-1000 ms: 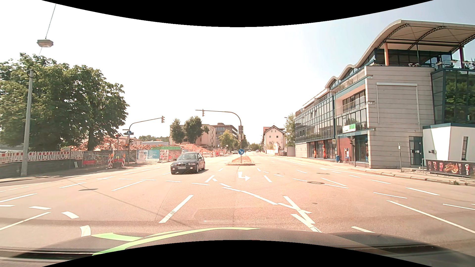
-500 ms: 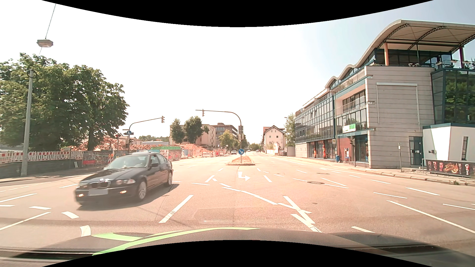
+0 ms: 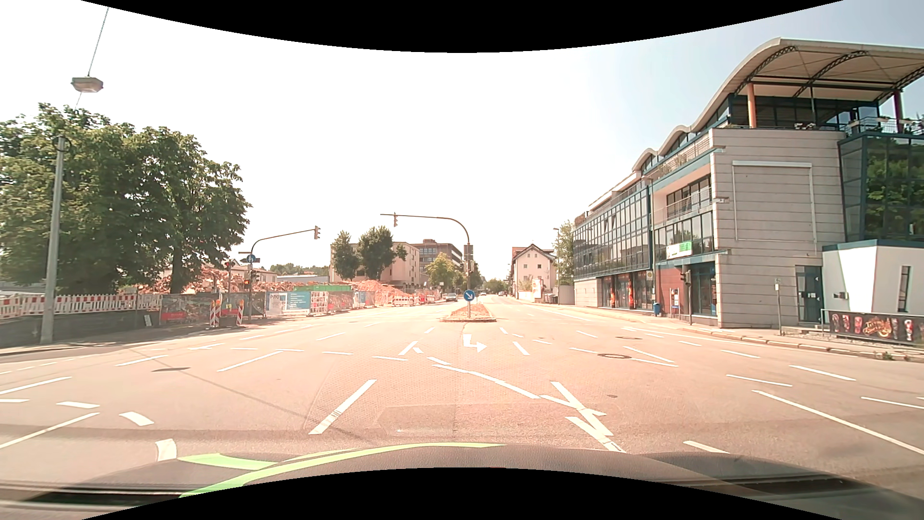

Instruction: Follow the waypoints while adhering to traffic rules and regulations

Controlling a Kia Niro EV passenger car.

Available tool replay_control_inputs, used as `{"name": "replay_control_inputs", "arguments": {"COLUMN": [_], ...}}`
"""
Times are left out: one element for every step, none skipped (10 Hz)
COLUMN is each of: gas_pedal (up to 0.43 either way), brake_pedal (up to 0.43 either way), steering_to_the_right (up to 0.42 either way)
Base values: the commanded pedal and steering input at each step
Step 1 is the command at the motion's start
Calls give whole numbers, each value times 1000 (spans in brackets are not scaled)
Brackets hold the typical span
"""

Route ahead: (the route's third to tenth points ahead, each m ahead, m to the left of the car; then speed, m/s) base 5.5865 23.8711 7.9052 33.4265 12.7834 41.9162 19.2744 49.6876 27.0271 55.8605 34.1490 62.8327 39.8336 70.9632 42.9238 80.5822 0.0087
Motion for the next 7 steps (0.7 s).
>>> {"name": "replay_control_inputs", "arguments": {"gas_pedal": [0,0,0,0,0,0,0], "brake_pedal": [232,232,232,232,232,232,232], "steering_to_the_right": [-93,-94,-94,-94,-94,-94,-94]}}
